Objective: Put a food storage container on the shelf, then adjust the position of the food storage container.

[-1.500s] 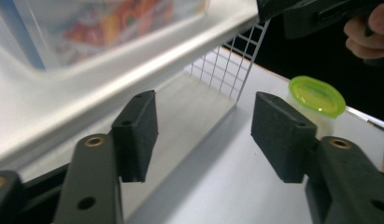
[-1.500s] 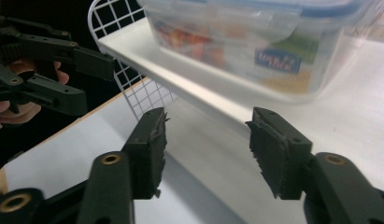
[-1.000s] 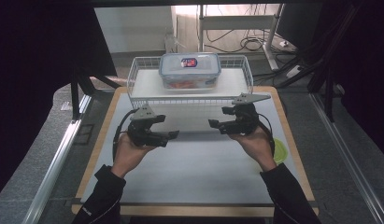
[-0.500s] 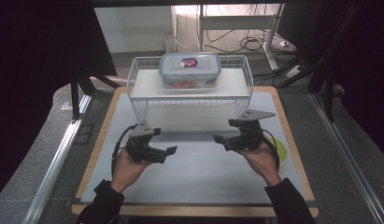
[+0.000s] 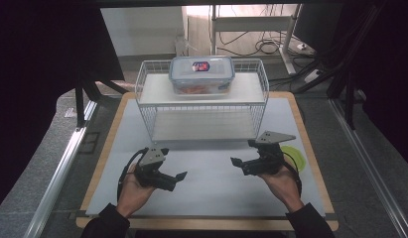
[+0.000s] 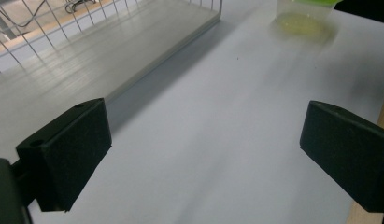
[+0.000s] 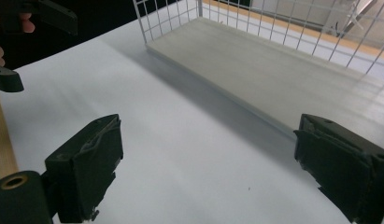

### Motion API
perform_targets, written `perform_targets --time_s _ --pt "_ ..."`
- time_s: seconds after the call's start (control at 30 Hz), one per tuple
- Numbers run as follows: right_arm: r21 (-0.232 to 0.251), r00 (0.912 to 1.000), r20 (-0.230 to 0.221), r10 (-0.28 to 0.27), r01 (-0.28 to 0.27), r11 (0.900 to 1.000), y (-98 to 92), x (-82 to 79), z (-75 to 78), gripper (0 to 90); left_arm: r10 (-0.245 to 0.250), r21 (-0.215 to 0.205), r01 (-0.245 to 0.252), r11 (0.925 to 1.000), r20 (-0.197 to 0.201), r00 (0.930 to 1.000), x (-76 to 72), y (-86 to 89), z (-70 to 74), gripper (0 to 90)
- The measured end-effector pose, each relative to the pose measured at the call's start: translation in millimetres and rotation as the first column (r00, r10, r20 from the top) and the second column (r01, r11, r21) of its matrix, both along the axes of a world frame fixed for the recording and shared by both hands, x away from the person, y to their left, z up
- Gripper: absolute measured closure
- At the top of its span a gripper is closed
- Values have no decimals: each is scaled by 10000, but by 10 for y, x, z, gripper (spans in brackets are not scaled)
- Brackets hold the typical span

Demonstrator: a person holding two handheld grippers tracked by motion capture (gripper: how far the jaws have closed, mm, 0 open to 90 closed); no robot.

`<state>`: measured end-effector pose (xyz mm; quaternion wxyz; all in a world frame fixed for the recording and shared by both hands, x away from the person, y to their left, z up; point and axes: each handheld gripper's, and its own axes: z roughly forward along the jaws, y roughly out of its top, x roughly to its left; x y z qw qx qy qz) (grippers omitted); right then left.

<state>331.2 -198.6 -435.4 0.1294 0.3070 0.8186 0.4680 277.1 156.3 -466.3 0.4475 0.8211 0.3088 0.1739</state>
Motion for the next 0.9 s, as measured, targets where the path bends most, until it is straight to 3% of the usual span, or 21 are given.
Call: perform_targets --time_s 0.03,0.23,0.3,0.53,0.63,0.67,0.7,0.73,0.77,0.8,0.83,0.87,0.9 --pt "-78 9999 -159 26 -27 10000 -22 -30 -27 85 28 12 -28 10000 26 10000 -12 10 -26 20" --pt "-254 9999 -102 -35 33 9997 -63 -114 -113 83 233 -202 -233 9995 -5 9997 -96 93 -161 24" --pt "-460 9998 -166 -92 84 9989 -76 -148 -183 84 382 63 -383 9992 113 9992 -138 127 -243 25" --pt "-883 9981 -516 -339 292 9957 -88 -139 -288 30 580 277 -589 9979 330 9978 -163 180 -317 20" --pt "-653 9953 -799 -541 489 9967 -124 -119 -282 51 590 -76 -589 9982 106 9982 -141 227 -338 23" --pt "-689 9940 -865 -673 614 9957 -141 -112 -275 83 630 -121 -629 9979 74 9980 -135 242 -342 25" --pt "-714 9922 -890 -869 807 9942 -190 -101 -261 170 730 -79 -729 9973 79 9973 -125 266 -351 31" --pt "-714 9922 -890 -869 807 9942 -190 -101 -261 170 730 -79 -729 9973 79 9973 -125 266 -351 32" --pt "-797 9907 -832 -1080 1014 9916 -255 -85 -242 269 753 -67 -753 9971 79 9971 -120 277 -357 33" --pt "-797 9907 -832 -1080 1014 9916 -255 -85 -242 269 799 -74 -798 9968 70 9968 -116 285 -364 33" --pt "-967 9885 -734 -1323 1250 9874 -331 -70 -221 383 842 -83 -842 9964 72 9964 -111 293 -369 36" --pt "-967 9885 -734 -1323 1250 9874 -331 -70 -221 383 873 -93 -872 9961 93 9961 -108 300 -373 36" --pt "-1026 9853 -639 -1584 1514 9831 -420 -59 -191 494 925 -183 -922 9956 128 9956 -105 313 -375 38"
